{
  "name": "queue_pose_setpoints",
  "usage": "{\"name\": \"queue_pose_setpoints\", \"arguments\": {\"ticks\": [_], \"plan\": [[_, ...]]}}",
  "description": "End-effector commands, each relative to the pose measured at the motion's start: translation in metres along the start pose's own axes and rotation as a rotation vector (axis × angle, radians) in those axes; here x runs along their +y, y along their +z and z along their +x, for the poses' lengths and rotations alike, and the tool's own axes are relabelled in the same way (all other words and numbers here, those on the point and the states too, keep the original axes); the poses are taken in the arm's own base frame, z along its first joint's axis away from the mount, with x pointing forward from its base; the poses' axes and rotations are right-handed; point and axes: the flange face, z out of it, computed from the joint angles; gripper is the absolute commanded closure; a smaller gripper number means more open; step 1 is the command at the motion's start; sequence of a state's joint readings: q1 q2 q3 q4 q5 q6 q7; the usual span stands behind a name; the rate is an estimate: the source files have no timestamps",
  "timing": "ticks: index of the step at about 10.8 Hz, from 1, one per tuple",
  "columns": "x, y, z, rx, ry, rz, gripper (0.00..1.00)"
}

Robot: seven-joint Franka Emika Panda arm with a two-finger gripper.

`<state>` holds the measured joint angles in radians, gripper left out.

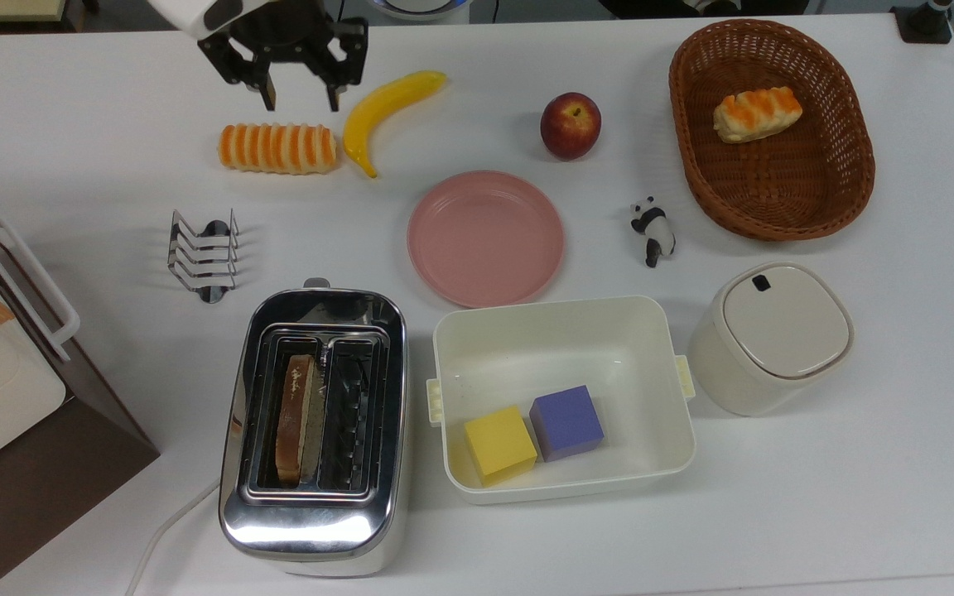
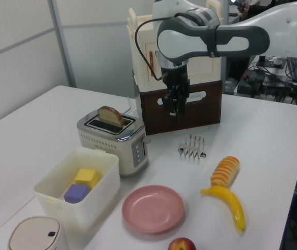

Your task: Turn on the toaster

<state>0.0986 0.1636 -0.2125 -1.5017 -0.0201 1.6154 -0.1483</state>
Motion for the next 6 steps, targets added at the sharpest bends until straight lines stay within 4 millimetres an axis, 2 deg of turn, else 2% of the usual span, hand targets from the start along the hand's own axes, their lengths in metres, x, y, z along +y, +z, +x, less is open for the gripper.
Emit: {"name": "queue_pose_setpoints", "arguments": {"ticks": [1, 6], "plan": [[-0.0128, -0.0036, -0.0042, 0.000, 0.059, -0.035, 0.00], [-0.0093, -0.0024, -0.0037, 0.000, 0.060, -0.019, 0.00]]}}
